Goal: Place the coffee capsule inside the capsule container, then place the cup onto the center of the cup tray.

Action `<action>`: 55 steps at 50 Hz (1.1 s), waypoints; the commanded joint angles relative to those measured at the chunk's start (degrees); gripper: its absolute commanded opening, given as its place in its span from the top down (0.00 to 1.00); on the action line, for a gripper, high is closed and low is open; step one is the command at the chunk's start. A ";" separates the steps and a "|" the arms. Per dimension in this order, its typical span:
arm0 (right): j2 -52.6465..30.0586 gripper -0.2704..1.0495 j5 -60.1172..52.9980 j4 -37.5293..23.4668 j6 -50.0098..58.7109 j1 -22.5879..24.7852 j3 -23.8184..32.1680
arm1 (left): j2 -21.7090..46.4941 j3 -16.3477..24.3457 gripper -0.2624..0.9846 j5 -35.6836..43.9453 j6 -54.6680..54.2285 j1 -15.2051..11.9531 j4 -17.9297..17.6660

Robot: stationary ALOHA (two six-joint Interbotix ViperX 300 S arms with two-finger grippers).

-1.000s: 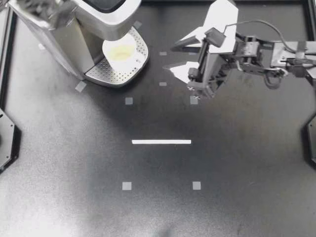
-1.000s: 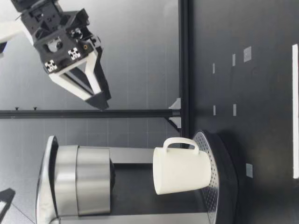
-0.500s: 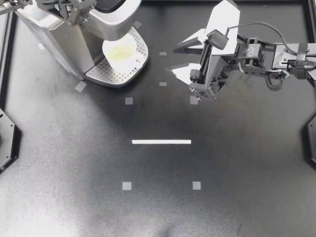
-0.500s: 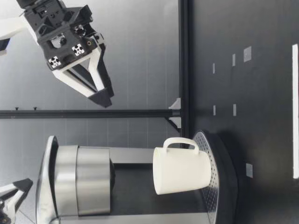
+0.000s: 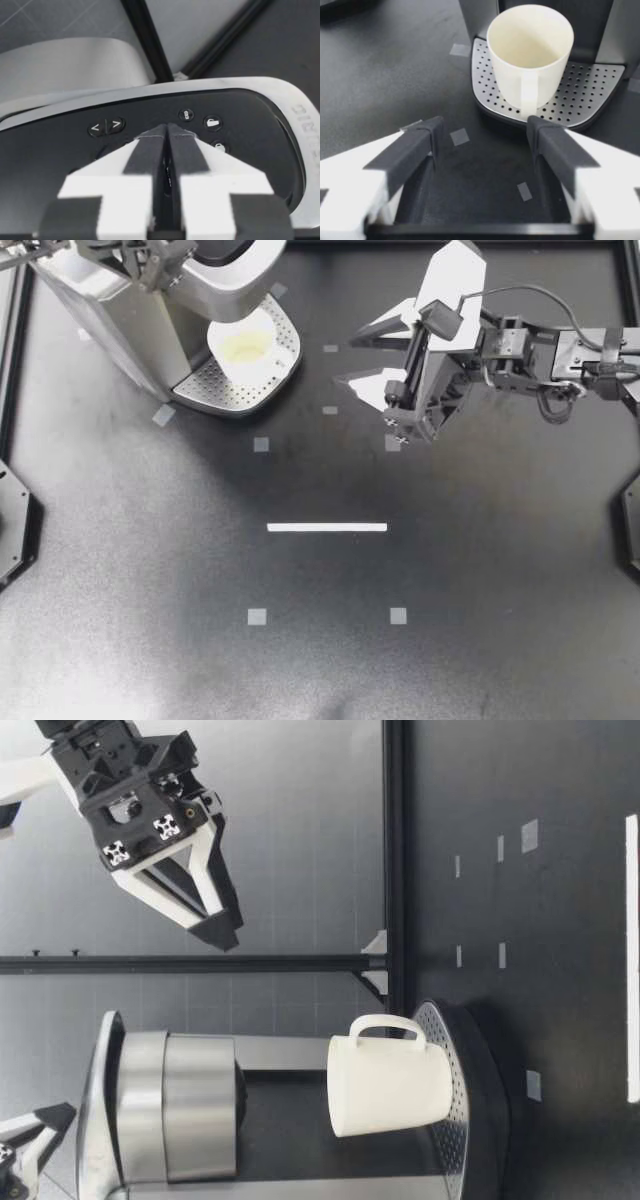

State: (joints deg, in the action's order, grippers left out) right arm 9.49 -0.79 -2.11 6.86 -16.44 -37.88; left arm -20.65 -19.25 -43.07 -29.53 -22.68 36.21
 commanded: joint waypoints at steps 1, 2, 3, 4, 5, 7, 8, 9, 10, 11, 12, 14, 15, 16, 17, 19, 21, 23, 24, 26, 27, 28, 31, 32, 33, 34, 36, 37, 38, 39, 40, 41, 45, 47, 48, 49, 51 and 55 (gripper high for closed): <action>1.67 0.30 -0.62 0.09 -0.18 0.09 0.53 | -0.26 1.67 0.75 -0.26 0.09 -0.18 0.09; 1.67 0.30 -0.62 0.09 -0.18 0.18 0.44 | -0.26 1.76 0.75 -0.44 0.09 -0.18 0.18; 1.67 0.30 -0.70 0.09 -0.18 0.09 0.44 | -0.18 1.76 0.75 -0.53 0.09 -0.18 0.18; 1.67 0.30 -0.70 0.09 -0.18 0.18 0.44 | -0.18 1.76 0.75 -0.62 0.09 -0.18 0.18; 1.58 0.30 -0.79 0.09 -0.18 0.09 0.44 | -0.09 1.76 0.75 -0.70 0.09 -0.18 0.09; 1.58 0.30 -0.97 0.09 -0.09 0.09 0.35 | 0.00 1.85 0.75 -0.79 0.09 -0.18 0.09; 1.58 0.30 -1.05 0.09 -0.18 0.09 0.26 | 0.09 1.76 0.75 -0.79 0.09 -0.18 0.09; 1.49 0.30 -1.14 0.09 -0.09 0.18 0.26 | 0.09 1.85 0.75 -0.79 0.09 -0.18 0.09; 1.58 0.30 -1.14 0.09 -0.09 0.09 0.18 | 0.18 1.85 0.75 -0.88 0.09 -0.18 0.18; 1.58 0.30 -1.23 0.09 -0.09 0.09 0.09 | 0.26 1.85 0.75 -0.88 0.09 -0.18 0.18; 1.58 0.30 -1.32 0.09 -0.09 0.09 0.09 | 0.44 1.93 0.75 -0.97 0.09 -0.18 0.09; 1.58 0.30 -1.49 0.09 -0.09 0.18 -0.09 | 0.62 2.02 0.75 -1.23 0.09 -0.26 0.09; 1.58 0.30 -1.67 0.09 -0.09 0.09 -0.09 | 0.62 2.11 0.75 -1.32 0.09 -0.18 0.09; 1.58 0.30 -1.76 0.09 -0.09 0.09 -0.18 | 0.79 2.11 0.75 -1.49 0.18 -0.18 0.09; 1.67 0.30 -1.85 0.18 -0.09 0.09 -0.35 | 0.88 2.11 0.75 -1.76 0.09 -0.18 0.18; 1.67 0.30 -2.20 0.09 -0.09 0.18 -0.44 | 1.14 2.20 0.75 -2.11 0.09 -0.18 0.09; 1.67 0.30 -2.29 0.09 0.00 0.09 -0.62 | 1.41 2.29 0.75 -2.81 0.18 -0.18 0.00; 1.67 0.30 -2.46 0.09 0.00 0.09 -0.70 | 1.76 2.29 0.75 -3.34 0.18 -0.18 0.00; 1.67 0.30 -2.55 0.09 0.00 0.09 -0.70 | 1.85 2.37 0.75 -3.60 0.09 -0.18 -0.09; 1.67 0.30 -2.64 0.09 0.00 0.09 -0.79 | 2.11 2.37 0.75 -4.22 0.18 -0.18 -0.09; 1.67 0.30 -2.55 0.09 0.00 0.09 -0.79 | 2.29 2.37 0.75 -4.57 0.18 -0.18 -0.18; 1.67 0.30 -2.64 0.09 0.00 0.09 -0.88 | 2.37 2.37 0.75 -4.83 0.18 -0.18 -0.18; 1.67 0.30 -2.72 0.18 0.00 0.09 -0.88 | 2.81 2.46 0.75 -5.89 0.18 -0.18 -0.35; 1.67 0.30 -2.72 0.09 0.00 0.09 -0.88 | 2.90 2.55 0.75 -6.24 0.18 -0.18 -0.35; 1.67 0.30 -2.81 0.18 0.00 0.18 -0.88 | 3.08 2.55 0.75 -6.59 0.18 -0.18 -0.44; 1.67 0.30 -2.72 0.09 0.00 0.18 -0.88 | 3.16 2.64 0.75 -7.03 0.18 -0.18 -0.53; 1.67 0.30 -2.81 0.18 0.00 0.09 -0.88 | 3.52 2.64 0.75 -7.65 0.26 -0.18 -0.62; 1.58 0.30 -2.81 0.09 0.00 0.09 -0.97 | 3.69 2.64 0.75 -8.00 0.26 -0.18 -0.62; 1.58 0.30 -2.81 0.18 0.00 0.09 -0.97 | 3.78 2.64 0.75 -8.17 0.26 -0.18 -0.62; 1.58 0.30 -2.81 0.09 0.00 0.18 -0.88 | 3.87 2.64 0.75 -8.44 0.26 -0.18 -0.70; 1.49 0.30 -2.90 0.09 0.00 0.09 -0.97 | 4.04 2.64 0.75 -8.61 0.35 -0.18 -0.70; 1.49 0.30 -2.90 0.09 0.00 0.09 -0.97 | 4.13 2.64 0.75 -8.61 0.35 -0.26 -0.70; 1.41 0.30 -3.08 0.09 0.09 0.09 -0.97 | 4.13 2.90 0.75 -8.61 0.88 -0.18 -0.70; 1.41 0.30 -3.16 0.09 0.09 0.09 -0.97 | 3.96 3.16 0.75 -8.35 1.05 -0.18 -0.70; 1.41 0.30 -3.25 0.18 0.09 0.18 -0.97 | 3.78 3.25 0.75 -8.17 1.05 -0.18 -0.70; 1.41 0.30 -3.34 0.18 0.09 0.09 -1.05 | 3.52 3.43 0.75 -7.91 1.05 -0.18 -0.70; 1.49 0.30 -3.43 0.09 0.09 0.18 -1.14 | 2.99 3.69 0.75 -7.29 1.14 -0.18 -0.62; 1.67 0.30 -3.87 0.09 0.18 0.09 -1.41 | 1.58 4.31 0.75 -5.01 1.41 -0.18 -0.62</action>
State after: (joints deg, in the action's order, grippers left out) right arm 9.49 -3.78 -2.02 6.94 -16.52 -39.73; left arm -17.93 -15.91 -49.39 -28.13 -22.32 35.33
